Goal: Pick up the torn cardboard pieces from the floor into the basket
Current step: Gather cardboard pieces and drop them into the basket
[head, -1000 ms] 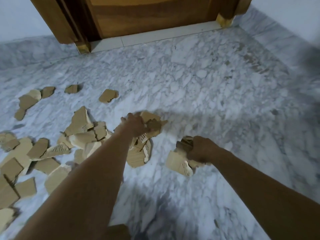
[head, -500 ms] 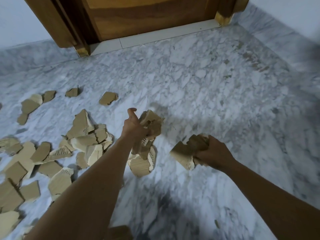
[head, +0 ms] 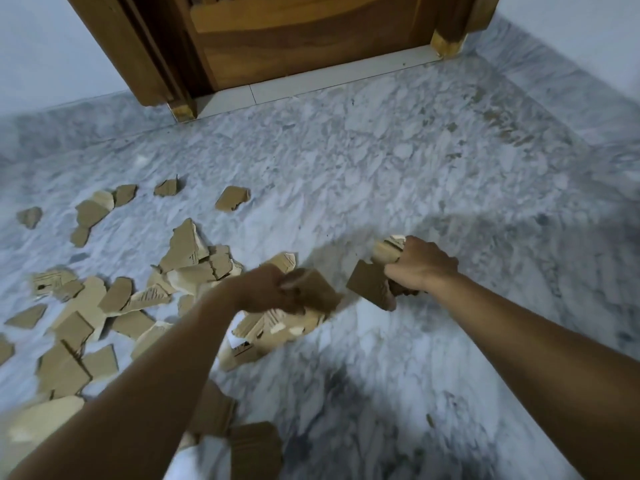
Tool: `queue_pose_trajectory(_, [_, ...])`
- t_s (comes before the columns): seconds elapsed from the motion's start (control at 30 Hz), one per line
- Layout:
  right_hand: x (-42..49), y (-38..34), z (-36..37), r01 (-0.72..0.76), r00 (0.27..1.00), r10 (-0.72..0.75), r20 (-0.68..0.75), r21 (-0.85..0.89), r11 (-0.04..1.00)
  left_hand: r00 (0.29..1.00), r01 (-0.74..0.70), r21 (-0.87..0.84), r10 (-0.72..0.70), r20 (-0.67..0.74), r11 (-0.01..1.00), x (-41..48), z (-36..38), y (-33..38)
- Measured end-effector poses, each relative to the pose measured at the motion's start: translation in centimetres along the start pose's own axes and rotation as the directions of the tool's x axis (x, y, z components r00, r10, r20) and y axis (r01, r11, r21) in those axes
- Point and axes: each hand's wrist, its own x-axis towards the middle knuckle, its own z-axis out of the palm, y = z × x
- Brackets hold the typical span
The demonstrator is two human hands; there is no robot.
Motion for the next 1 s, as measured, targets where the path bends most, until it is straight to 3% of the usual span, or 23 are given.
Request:
queue_pose_trajectory(0.07, [-0.2,-0.5,0.5,-0.027,0.998,0.026,0.055,0.014,1.0,0.999,0.04,0.204,-0.046,0.027,0.978,1.1,3.6,-0.7])
queue_pose_trajectory(0.13, [-0.3,-0.7,1.3,-0.038,0.993,0.032,0.109,0.05,0.998,0.997,0.066,0.369,-0.048,-0.056,0.927,2.4,6.4,-0.9])
queue_pose_trajectory(0.23, [-0.2,-0.3,2.7,-0.066,0.991,0.054,0.121,0.096,0.993,0.982,0.135,0.386,-0.072,-0.173,0.912,3.4,8.1,-1.0])
queue_pose_trajectory(0.47, [0.0,1.4,5.2,-0.092,0.989,0.059,0.136,0.256,0.962,0.965,0.083,0.121,-0.05,-0.257,0.989,2.6,8.8,-1.7])
queue_pose_trajectory(0.63, [-0.4,2.1,4.8,-0.025,0.999,0.009,0.041,0.401,0.916,0.961,-0.015,-0.071,-0.005,-0.278,0.997,1.0,9.2,-2.4])
queue_pose_trajectory(0.73, [-0.8,2.2,4.0,0.048,0.998,-0.056,0.002,0.491,0.87,0.984,0.028,-0.07,-0.04,-0.171,0.997,-0.4,7.7,-3.5])
queue_pose_trajectory(0.87, [-1.7,0.1,3.7,0.088,0.991,-0.125,0.047,0.473,0.877,0.995,0.094,-0.029,-0.094,-0.017,0.995,-4.0,3.6,-5.3])
queue_pose_trajectory(1.0, [-2.1,-4.7,5.8,0.096,0.974,-0.17,0.149,0.408,0.908,0.961,0.175,-0.121,-0.196,-0.194,0.977,-7.6,0.3,-8.7])
